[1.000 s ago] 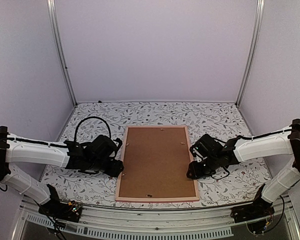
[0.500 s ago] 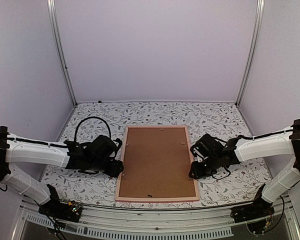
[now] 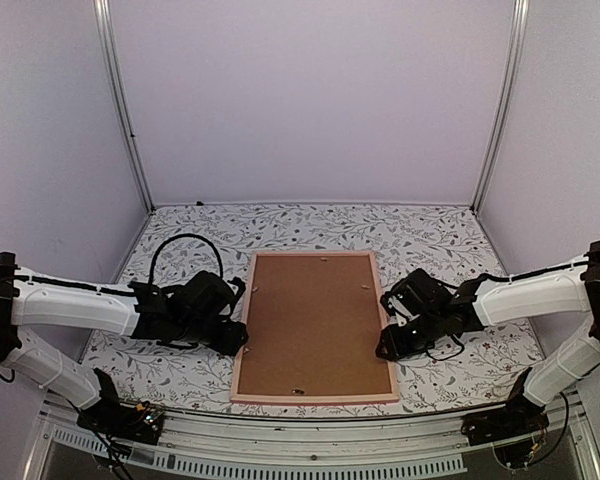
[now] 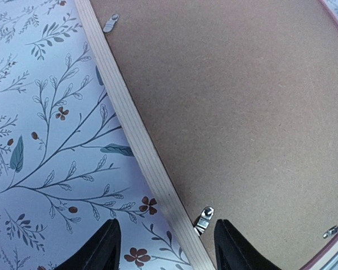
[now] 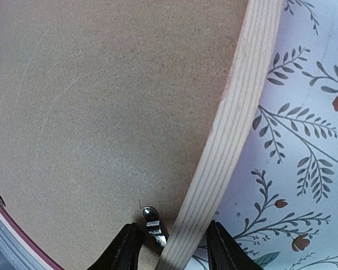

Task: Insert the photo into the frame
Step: Press the fastener onto the backboard.

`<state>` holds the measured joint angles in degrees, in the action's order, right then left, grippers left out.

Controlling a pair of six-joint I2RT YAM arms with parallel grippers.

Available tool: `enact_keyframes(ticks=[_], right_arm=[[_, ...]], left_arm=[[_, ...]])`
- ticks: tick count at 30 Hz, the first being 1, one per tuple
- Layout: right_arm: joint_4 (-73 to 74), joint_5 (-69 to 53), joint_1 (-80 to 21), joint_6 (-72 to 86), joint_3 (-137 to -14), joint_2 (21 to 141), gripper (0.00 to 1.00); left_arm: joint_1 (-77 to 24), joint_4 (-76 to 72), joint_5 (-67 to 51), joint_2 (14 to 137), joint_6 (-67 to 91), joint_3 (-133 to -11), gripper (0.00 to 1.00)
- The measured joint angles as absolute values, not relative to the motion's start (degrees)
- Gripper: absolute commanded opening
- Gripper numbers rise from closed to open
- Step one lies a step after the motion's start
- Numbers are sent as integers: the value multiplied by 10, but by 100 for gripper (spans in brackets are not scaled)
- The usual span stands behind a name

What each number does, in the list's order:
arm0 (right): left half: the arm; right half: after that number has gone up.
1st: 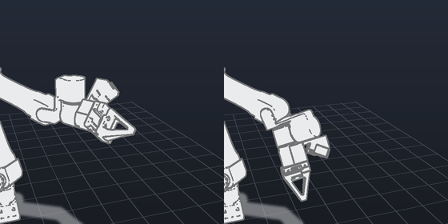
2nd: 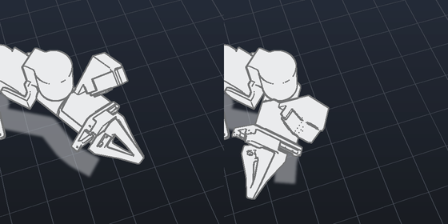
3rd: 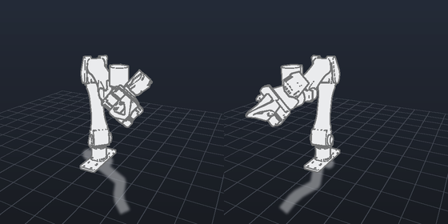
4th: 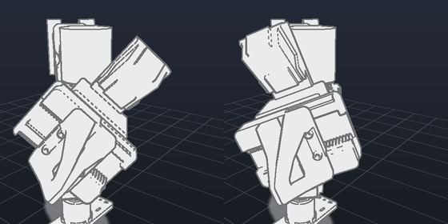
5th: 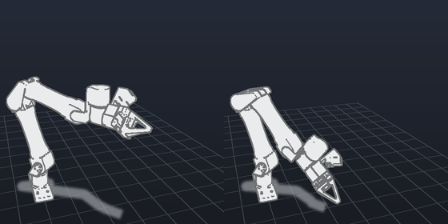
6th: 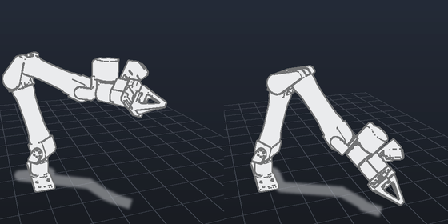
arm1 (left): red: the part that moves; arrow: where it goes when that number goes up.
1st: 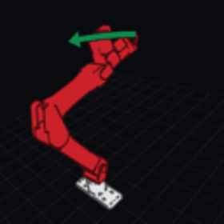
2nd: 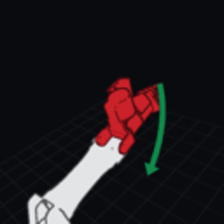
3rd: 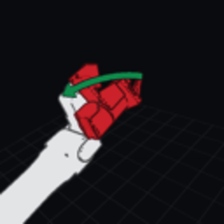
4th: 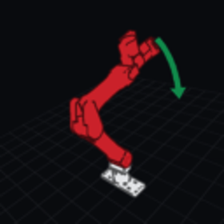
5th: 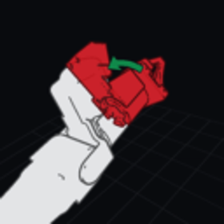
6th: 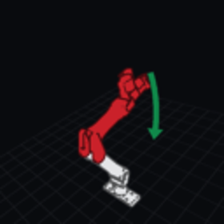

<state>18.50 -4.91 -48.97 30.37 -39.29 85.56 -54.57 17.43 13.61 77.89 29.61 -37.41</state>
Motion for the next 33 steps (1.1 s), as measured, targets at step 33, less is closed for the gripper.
enact_keyframes(ticks=[33], right_arm=[[197,-99,-449,298,-383,847,30]], left_arm=[[-550,174,136,789,296,-374,59]])
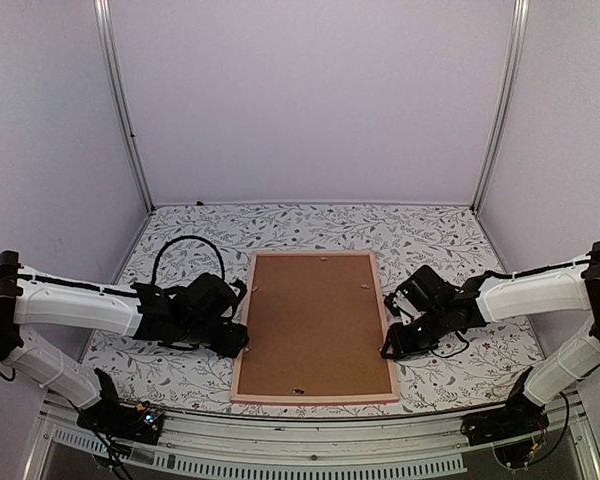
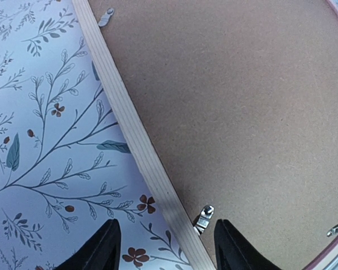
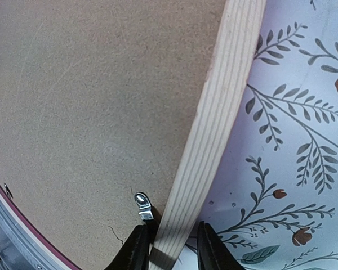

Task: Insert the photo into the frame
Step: Press the fastener onto the backboard.

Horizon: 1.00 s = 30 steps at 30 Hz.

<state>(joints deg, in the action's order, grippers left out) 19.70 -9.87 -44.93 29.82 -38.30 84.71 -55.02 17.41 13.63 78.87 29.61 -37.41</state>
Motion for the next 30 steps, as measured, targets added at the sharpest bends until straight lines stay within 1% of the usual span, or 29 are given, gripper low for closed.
enact_keyframes(ticks=[9,15,16,20,22,24,30], right_arm=[[203,-107,-445,318,-390,853,24],[205,-107,-436,324,-392,851,24],[205,-107,-432,323,-392,851,25],[203,-106,-425,323,-394,851,43],[201,-105,-423,322,-395,851,48],[199,-104,-422,321,-397,851,49],[196,-104,-422,319,-398,844,49]], left_arm=[[-551,174,137,789,296,-374,59],[-552,174,140,789,296,-373,59],[-553,174,140,789,296,-373,59],[-555,174,141,789,296,-372,59],[-555,174,142,789,296,-371,59],[-555,174,143,789,296,-369,59],[-557,174,145,789,296,-368,59]])
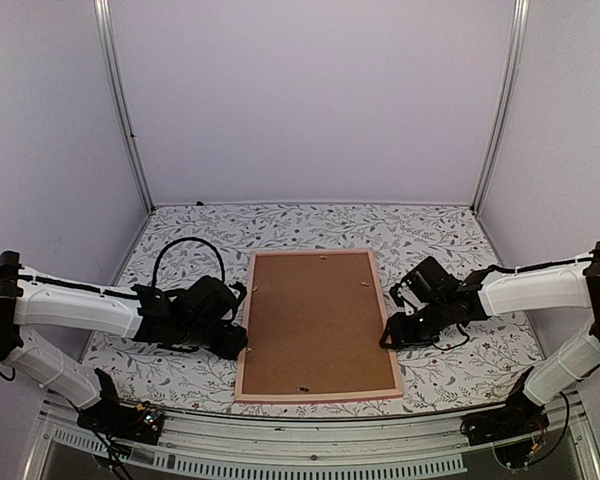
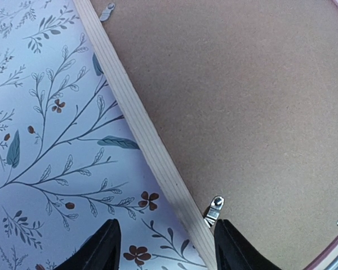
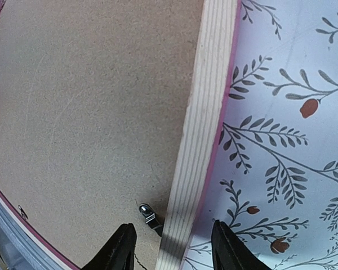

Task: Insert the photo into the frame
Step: Press the fastener onto the backboard.

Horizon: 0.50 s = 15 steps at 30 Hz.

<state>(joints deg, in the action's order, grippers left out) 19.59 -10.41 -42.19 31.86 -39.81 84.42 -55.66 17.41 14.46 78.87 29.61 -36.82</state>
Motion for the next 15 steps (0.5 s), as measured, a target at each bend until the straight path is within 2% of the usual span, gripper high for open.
enact_keyframes(ticks=[15], right_arm=[[197,-93,-422,284,-402,863,46]], left_arm=[[-557,174,145,789,296,-368,59]])
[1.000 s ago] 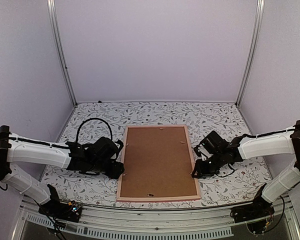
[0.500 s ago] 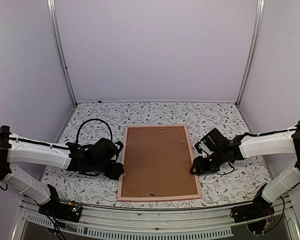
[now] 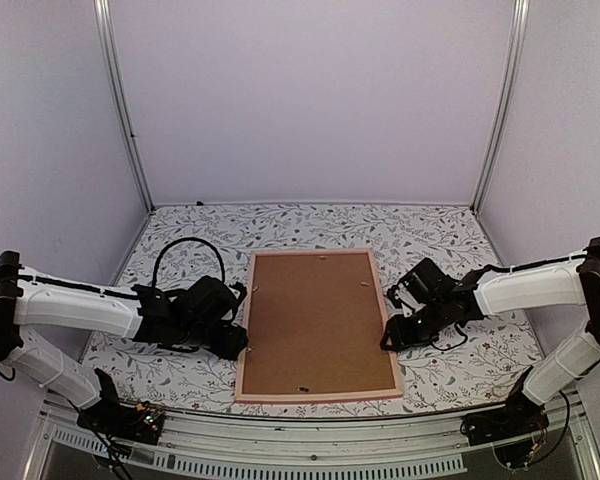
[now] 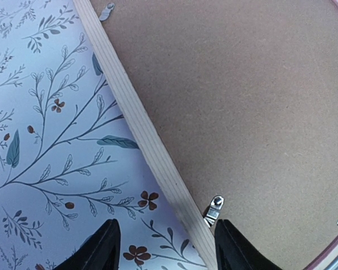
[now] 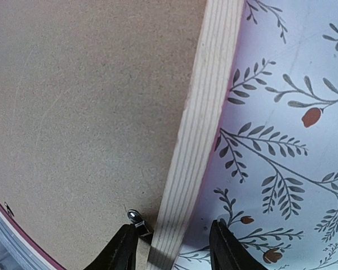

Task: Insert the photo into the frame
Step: Press the fastener onto the backboard.

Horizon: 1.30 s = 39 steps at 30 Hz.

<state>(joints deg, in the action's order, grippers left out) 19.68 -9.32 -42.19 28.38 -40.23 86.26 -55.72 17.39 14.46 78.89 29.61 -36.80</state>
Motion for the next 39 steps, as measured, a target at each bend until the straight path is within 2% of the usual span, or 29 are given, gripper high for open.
enact_keyframes(ticks=[11,18,21,25,29,31,33,39], right_arm=[[190,-93,-422,272,-411,875,34],[193,-93,-422,263,-412,875,32],[193,-93,-422,256,-413,875,36],[192,-96,-422,248,-413,875,47],[192,-101,-422,245,-412,874,53],[193,-104,-422,246,-412,867,54],[195,-107,-422,246,-412,853,54],[196,-106,-422,253,-412,823,53]], left_arm=[[-557,174,145,792,296,-368,60],[-558,174,145,792,296,-368,60],[-558,174,145,792,296,-368,60],[-558,174,145,792,296,-368,61],[-558,174,144,792,296,-368,66],[-558,174,142,792,296,-368,76],[-558,174,138,792,297,-368,82],[-558,167,126,787,296,-368,86]])
